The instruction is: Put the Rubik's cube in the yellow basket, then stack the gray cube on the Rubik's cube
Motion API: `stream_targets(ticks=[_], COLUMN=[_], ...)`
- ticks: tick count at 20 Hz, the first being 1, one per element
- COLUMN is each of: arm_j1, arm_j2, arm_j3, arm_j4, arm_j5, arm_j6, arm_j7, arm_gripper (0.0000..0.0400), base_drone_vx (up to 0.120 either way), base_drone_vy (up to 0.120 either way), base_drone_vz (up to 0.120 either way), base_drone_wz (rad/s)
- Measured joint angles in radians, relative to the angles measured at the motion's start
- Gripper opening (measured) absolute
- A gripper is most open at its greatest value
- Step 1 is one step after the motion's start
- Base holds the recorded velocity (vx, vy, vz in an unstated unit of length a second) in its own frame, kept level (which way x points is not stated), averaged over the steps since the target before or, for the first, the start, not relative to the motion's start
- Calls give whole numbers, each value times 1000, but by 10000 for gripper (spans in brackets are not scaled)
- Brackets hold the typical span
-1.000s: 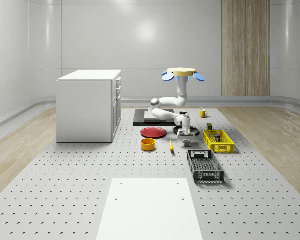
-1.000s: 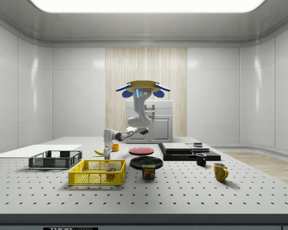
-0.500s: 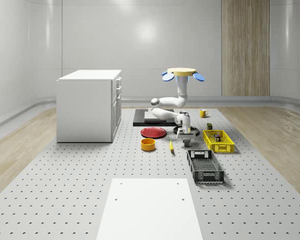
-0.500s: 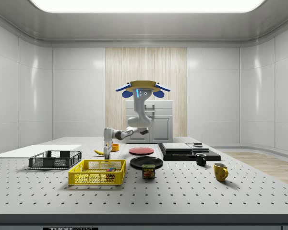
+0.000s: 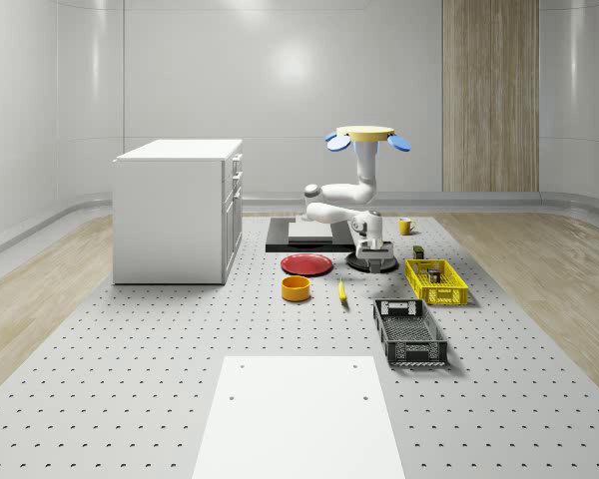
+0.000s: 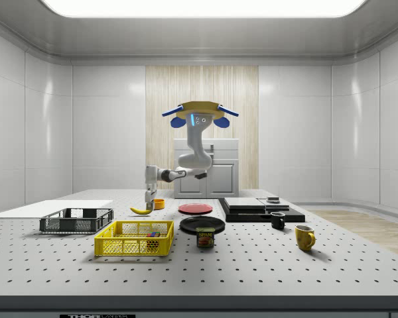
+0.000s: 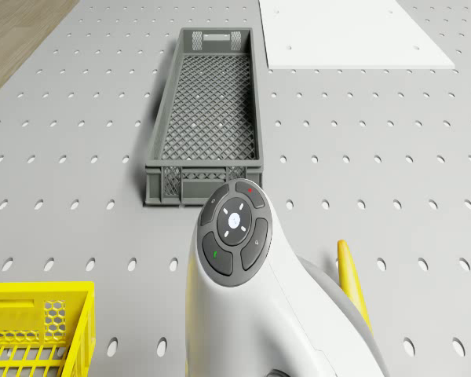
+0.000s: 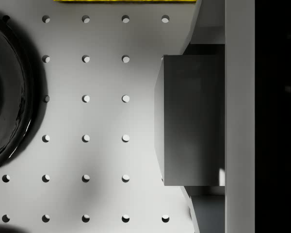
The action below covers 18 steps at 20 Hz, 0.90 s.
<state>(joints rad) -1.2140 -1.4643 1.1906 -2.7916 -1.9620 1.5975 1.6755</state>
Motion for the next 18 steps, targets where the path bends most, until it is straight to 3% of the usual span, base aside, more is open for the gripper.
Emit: stream_targets(ticks=[2, 9, 18], arm_j1=[0, 0, -1], arm_j2=[-1, -3, -7], arm_j3=[4, 9, 11], arm_j4=[-1, -3, -3], arm_j5=[4, 10, 12], arm_j6=[-1, -1, 2], arm_j7=[0, 1, 3], arm_gripper=[250, 250, 250], base_drone_vx=[-120, -120, 0], base_drone_vy=[120, 120, 120], base_drone_vz=[120, 0, 0], base_drone_wz=[0, 0, 0])
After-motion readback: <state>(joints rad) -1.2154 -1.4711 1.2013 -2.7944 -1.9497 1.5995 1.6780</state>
